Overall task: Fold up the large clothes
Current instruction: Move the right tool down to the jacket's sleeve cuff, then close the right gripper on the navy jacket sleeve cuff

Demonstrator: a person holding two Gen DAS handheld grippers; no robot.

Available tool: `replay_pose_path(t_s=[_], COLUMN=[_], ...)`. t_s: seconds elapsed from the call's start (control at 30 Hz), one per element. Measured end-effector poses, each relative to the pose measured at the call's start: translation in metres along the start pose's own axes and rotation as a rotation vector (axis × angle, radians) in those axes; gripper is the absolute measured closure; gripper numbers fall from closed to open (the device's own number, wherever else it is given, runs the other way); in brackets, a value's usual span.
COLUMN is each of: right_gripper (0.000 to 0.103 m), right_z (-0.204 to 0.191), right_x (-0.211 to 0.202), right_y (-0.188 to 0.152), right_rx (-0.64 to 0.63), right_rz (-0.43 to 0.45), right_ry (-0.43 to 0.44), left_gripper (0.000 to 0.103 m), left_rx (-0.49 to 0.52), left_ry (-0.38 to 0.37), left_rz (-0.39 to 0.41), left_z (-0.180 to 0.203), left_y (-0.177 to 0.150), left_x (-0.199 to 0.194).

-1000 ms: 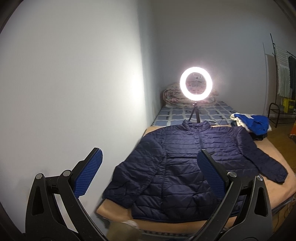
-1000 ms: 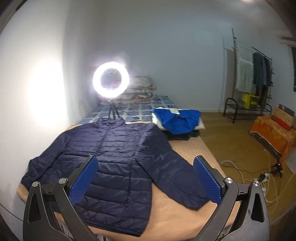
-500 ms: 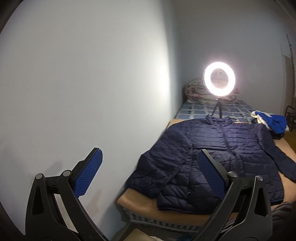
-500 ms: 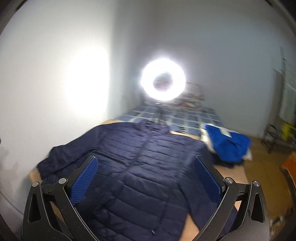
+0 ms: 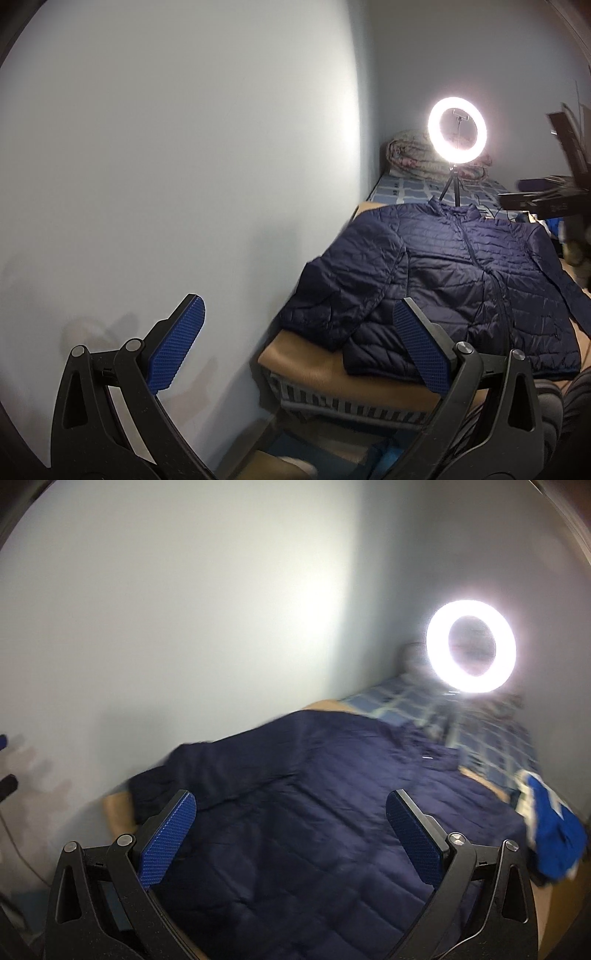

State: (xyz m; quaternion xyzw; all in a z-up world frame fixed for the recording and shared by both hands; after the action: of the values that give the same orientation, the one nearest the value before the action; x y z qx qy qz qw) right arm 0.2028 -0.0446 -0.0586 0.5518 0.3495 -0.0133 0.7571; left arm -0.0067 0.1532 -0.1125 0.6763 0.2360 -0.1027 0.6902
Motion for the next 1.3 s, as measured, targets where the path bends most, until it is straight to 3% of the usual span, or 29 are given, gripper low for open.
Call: replay_pose_path(t_s=[0.27, 0.6, 0.73, 1.0, 1.3], right_gripper=[0.001, 0.038, 0.06, 0.06, 0.06], right_z=[-0.104, -0.197, -0.218, -0.251, -0.263], right_x=[0.061, 0.132, 0.157, 0.189, 0.214], right_y=[0.007, -0.027, -0.04, -0.069, -0.089], right_rx=[-0.188, -0.27, -0.27, -0.343, -0.409], right_rz=[-0.081, -0.274, -0.346, -0.437, -0.504], right_ry=[0.246, 0.463, 0.501, 0.531, 0.484], left_gripper=[0.0, 0.0, 0.0, 0.0, 0.0], left_rx=[-0.035, -0.04, -0.055, -0.07, -0.1], left_ry=[-0.002, -0.008, -0.013, -0.013, -0.015], left_rz=[-0.069, -0.113, -0.13, -0.165, -0.187], left_z=[-0.011, -0.017, -0.021, -0.025, -0.028], left_y=[-0.022, -0.037, -0.041, -0.047, -0.05], left_x=[0.008, 0.017, 0.022, 0.033, 0.047])
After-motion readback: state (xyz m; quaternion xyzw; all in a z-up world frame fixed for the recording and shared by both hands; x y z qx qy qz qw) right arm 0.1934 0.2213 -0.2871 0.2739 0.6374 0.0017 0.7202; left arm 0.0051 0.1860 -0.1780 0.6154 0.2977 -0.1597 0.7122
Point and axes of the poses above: each gripper's, at about its wrist camera, not at the fingertips, and x roughly the way its jaws point, z to its right, y to its top, the point moved 5 cm from there along x, roughly the way its jaws point, and after that the axes turned 5 degrees about -y, right-handed, at the moved point
